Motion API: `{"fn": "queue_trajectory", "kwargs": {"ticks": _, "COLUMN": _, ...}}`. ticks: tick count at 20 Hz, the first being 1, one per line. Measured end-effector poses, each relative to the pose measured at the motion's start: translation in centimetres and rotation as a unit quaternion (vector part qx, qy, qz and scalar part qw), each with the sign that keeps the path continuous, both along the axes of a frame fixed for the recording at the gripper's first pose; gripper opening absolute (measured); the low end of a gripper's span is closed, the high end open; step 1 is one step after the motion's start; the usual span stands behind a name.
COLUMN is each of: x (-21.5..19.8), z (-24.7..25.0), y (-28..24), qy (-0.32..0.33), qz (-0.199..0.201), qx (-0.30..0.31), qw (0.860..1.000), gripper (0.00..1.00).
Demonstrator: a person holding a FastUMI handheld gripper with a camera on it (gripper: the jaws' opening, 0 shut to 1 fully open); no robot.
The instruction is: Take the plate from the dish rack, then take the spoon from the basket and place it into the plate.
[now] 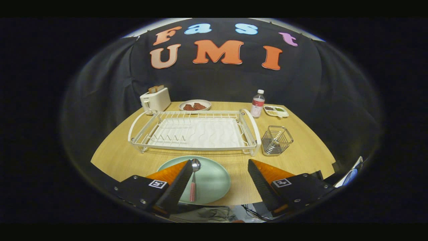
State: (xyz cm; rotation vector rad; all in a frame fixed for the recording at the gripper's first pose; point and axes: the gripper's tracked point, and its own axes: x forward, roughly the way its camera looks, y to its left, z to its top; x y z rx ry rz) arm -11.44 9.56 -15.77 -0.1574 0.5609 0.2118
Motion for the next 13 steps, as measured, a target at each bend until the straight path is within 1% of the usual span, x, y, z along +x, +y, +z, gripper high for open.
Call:
{"fn": "queue_trajectory", "kwargs": {"ticks": 7, "x": 3.7, "z": 5.2, "y": -3.4, "qy": -0.056, "qz": -0.024, "qx": 0.000, "qw": 0.998, "gripper": 0.99}}
{"fn": "queue_trajectory", "kwargs": {"ticks": 13, "x": 6.1, "z": 10.7, "y": -6.3, "qy": -0.111, "qz": -0.050, "qx": 0.007, "qw": 0.993, "gripper": 0.99}}
